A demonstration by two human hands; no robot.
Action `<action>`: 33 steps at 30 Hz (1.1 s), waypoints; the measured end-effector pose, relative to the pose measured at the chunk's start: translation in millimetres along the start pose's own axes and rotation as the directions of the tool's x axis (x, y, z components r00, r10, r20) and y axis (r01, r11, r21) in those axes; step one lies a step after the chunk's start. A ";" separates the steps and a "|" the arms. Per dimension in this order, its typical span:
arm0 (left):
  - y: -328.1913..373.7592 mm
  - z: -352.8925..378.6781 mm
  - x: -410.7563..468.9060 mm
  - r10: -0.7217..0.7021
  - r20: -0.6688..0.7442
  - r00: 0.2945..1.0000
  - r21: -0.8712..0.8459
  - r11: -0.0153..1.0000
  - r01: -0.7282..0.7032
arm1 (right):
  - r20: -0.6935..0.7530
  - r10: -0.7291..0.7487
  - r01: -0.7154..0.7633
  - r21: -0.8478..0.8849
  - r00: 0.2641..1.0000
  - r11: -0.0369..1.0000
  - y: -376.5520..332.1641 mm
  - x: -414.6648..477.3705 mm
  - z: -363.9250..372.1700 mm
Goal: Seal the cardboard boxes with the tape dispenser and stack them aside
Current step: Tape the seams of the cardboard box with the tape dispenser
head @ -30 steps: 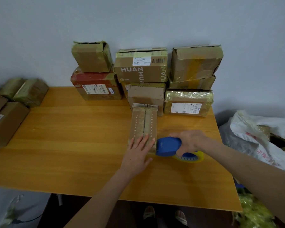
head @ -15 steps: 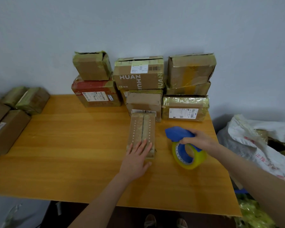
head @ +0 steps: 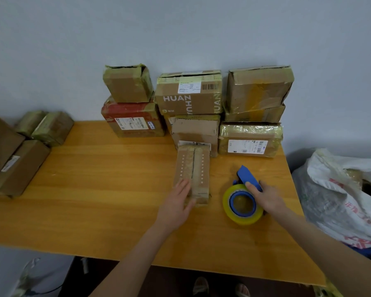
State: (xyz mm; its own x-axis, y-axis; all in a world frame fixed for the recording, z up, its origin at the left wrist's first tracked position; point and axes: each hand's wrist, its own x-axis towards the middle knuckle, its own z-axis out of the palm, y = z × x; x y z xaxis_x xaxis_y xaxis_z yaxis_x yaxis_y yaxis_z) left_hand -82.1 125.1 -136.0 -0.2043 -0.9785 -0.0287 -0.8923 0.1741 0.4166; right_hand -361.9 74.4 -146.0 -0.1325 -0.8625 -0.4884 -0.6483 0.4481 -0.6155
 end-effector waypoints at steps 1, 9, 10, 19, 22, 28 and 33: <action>-2.6 -2.0 -3.4 -0.056 -0.084 0.995 -0.036 0.998 0.054 | -0.090 -0.099 0.085 -0.157 0.991 0.984 -4.6 -5.5 0.3; 8.1 7.3 -1.2 -0.322 -0.063 0.945 -0.326 0.901 0.286 | 0.120 -0.384 0.399 -0.146 0.915 0.905 -72.1 -56.8 95.0; 8.3 8.0 0.9 -0.347 -0.058 0.936 -0.361 0.881 0.304 | 0.115 -0.357 0.371 -0.131 0.927 0.919 -73.9 -56.8 104.1; -26.3 -1.6 -4.7 -0.434 -0.125 0.892 -0.528 0.790 0.311 | -0.019 -0.406 0.402 -0.109 0.914 0.909 -60.7 -38.0 81.5; -30.3 -1.7 -0.5 -0.445 -0.078 0.892 -0.561 0.760 0.330 | 0.025 -0.441 0.441 -0.095 0.897 0.892 -63.3 -38.2 83.9; -27.6 -2.1 4.1 -0.436 -0.107 0.894 -0.451 0.822 0.347 | 0.025 -0.473 0.466 -0.227 0.881 0.855 -68.0 -33.8 84.1; -23.9 0.1 7.6 -0.438 -0.071 0.896 -0.262 0.875 0.406 | 0.115 -0.499 0.497 -0.424 0.859 0.757 -74.8 -29.1 79.9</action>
State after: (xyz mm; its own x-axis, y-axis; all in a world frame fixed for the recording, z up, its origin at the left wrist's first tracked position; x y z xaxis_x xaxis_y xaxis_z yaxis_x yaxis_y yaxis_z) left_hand -62.4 113.5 -146.3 0.2359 -0.9611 -0.1435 -0.7582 -0.2744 0.5914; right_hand -249.7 84.8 -135.2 0.2964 -0.9373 -0.1834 -0.8746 -0.1892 -0.4465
